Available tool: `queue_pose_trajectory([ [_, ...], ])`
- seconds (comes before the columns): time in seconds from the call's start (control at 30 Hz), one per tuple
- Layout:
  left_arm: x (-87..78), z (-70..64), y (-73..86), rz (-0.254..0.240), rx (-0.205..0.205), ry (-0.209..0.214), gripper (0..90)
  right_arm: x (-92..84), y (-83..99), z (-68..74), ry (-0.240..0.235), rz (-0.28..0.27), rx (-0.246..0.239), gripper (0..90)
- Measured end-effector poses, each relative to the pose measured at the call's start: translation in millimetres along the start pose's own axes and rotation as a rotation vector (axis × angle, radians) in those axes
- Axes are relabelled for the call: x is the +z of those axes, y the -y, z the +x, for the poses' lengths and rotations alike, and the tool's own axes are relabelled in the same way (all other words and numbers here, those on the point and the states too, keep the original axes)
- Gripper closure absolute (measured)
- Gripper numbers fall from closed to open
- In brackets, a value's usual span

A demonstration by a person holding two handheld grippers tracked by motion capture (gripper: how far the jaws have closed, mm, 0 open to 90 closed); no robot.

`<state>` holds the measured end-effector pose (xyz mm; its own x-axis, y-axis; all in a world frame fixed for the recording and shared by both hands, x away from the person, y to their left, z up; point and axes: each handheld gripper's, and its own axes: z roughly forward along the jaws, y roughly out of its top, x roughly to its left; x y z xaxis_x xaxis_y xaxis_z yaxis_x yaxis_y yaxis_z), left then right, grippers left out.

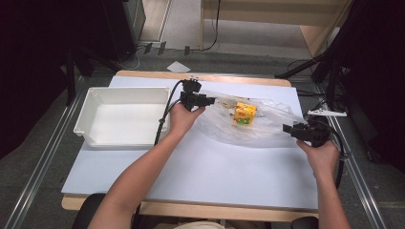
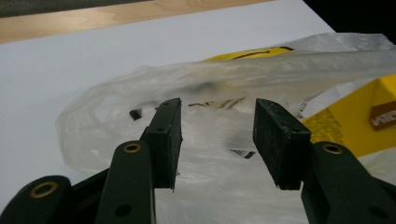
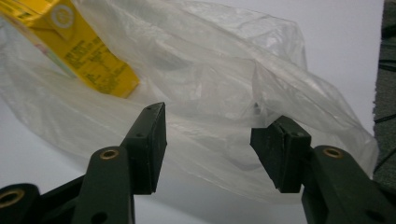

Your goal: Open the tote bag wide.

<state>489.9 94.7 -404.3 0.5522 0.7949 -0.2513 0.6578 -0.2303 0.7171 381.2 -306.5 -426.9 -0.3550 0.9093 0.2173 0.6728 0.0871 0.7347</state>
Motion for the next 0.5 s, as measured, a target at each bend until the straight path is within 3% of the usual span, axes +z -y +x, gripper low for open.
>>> queue_pose_trajectory([
  [0.33,-16.5,-20.9,-5.2,-0.028,0.049,0.043,52.2,-15.0,-14.5,28.9,-0.055,-0.008,-0.07,46.0],
  [0.5,-23.0,-30.1,-8.9,-0.016,0.078,0.062,53.1,-25.2,-22.6,43.4,-0.086,-0.012,-0.103,43.0],
])
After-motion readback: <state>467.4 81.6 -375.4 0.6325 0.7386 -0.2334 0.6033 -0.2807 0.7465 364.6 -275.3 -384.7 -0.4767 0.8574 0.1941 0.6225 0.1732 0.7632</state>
